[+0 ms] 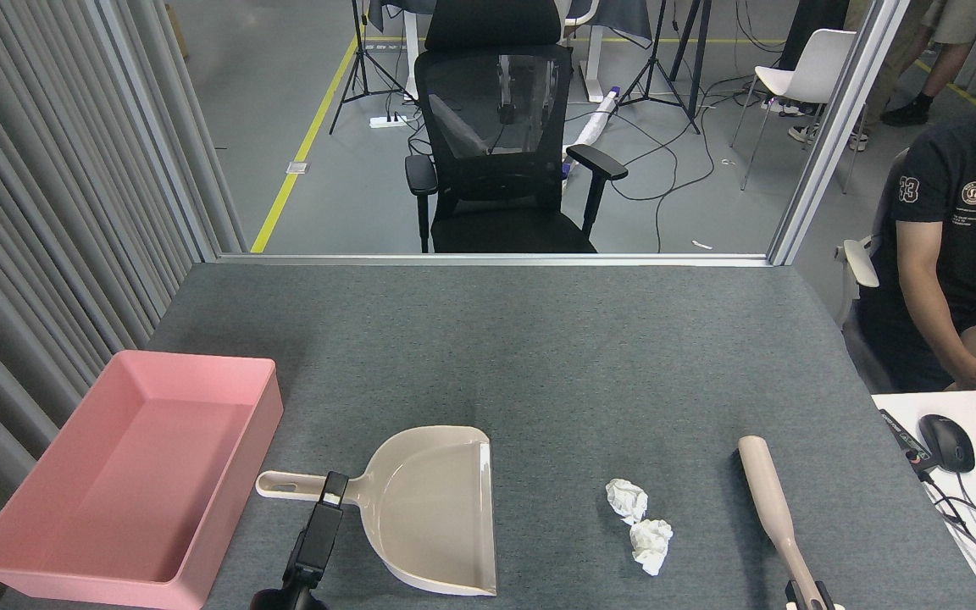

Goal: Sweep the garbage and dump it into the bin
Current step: 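Grasp the beige-handled brush with the right gripper, then sweep the white paper balls into the dustpan with the right-held brush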

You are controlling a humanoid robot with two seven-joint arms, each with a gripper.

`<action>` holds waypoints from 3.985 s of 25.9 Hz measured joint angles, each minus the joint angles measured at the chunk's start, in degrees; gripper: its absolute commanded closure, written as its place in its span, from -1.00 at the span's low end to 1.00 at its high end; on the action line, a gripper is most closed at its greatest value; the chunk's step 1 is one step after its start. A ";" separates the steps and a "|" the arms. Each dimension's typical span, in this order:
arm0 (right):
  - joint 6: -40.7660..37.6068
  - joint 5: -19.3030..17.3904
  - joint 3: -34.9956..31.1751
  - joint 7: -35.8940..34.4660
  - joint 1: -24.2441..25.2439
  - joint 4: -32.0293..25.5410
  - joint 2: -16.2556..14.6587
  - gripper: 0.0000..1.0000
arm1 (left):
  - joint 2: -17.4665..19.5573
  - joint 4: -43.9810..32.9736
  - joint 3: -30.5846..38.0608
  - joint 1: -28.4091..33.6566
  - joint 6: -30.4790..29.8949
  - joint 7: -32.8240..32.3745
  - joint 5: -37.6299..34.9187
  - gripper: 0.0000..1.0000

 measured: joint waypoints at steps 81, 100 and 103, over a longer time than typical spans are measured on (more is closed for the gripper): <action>-6.91 -6.77 0.35 -4.88 5.70 -3.37 2.25 1.00 | -2.40 26.66 15.02 -15.39 -8.86 -14.51 -7.50 0.50; 9.02 -11.80 29.91 -4.33 2.83 0.40 4.46 1.00 | -2.13 26.21 14.83 -15.17 -9.48 -14.07 -7.54 0.50; 13.43 -13.14 37.14 -4.91 -0.50 0.98 6.59 1.00 | -1.97 26.19 14.81 -14.68 -10.00 -14.02 -7.53 0.50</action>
